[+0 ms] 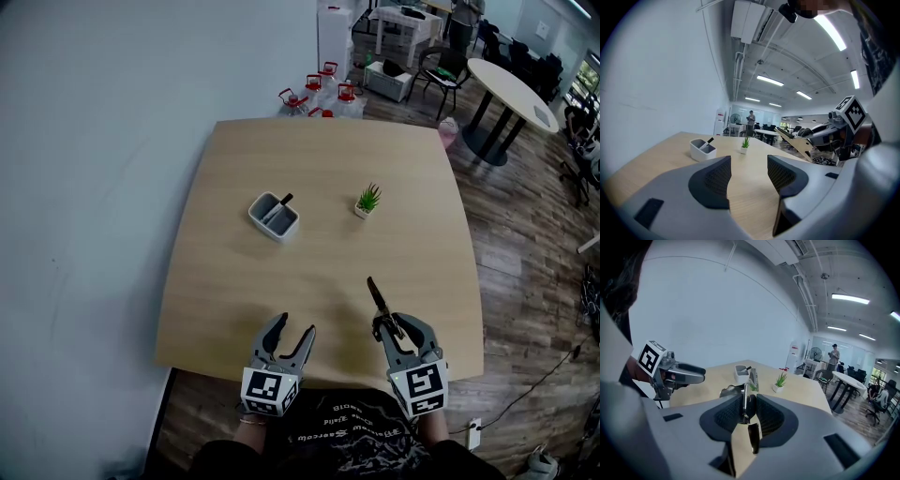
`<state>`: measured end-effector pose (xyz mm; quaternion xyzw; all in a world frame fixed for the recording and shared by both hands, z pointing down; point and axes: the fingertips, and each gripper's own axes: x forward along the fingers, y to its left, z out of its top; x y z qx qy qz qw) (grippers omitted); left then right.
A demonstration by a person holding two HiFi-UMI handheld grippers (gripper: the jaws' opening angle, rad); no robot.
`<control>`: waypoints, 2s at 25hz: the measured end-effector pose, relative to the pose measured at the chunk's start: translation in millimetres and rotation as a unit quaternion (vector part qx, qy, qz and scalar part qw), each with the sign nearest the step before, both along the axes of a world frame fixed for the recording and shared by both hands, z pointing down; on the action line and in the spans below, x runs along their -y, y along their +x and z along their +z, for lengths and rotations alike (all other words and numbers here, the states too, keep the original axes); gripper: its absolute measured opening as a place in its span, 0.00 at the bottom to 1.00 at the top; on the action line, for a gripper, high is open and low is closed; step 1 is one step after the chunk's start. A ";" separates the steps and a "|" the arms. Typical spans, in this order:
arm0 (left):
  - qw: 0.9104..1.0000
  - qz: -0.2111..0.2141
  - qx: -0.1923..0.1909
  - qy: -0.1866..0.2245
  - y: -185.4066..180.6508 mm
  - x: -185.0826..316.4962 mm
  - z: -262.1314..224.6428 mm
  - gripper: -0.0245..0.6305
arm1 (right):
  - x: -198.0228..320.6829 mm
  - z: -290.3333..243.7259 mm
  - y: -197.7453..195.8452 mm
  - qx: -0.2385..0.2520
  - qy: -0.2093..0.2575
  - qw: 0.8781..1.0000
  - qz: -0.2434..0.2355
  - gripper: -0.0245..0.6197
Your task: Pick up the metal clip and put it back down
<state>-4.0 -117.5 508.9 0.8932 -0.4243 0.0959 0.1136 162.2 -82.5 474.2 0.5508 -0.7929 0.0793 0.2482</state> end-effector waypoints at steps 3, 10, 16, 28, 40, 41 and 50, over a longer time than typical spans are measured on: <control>1.000 -0.005 -0.001 0.000 -2.4 0.2 -2.2 0.41 | 1.3 -3.8 -4.2 -0.003 0.001 1.000 -0.009 0.20; 1.000 -0.025 0.000 -0.002 -14.2 5.7 0.2 0.41 | 17.8 -9.9 -27.1 -0.011 0.014 0.998 -0.057 0.20; 0.998 -0.061 -0.012 -0.004 -33.1 10.6 -2.1 0.41 | 43.2 -14.1 -64.4 -0.029 0.025 0.991 -0.130 0.20; 0.988 -0.151 0.007 -0.010 -85.6 -3.4 -1.6 0.41 | 74.5 -21.1 -160.9 -0.076 0.055 0.953 -0.289 0.20; 0.973 -0.229 0.028 -0.016 -155.3 -21.7 -1.7 0.41 | 95.2 4.6 -266.6 -0.124 0.055 0.909 -0.394 0.20; 0.972 -0.234 0.028 -0.018 -161.1 -22.7 -1.0 0.41 | 95.9 8.5 -275.3 -0.126 0.052 0.906 -0.400 0.20; 0.959 -0.280 0.028 -0.040 -214.3 -26.9 18.1 0.41 | 106.0 57.2 -349.7 -0.162 0.032 0.878 -0.449 0.20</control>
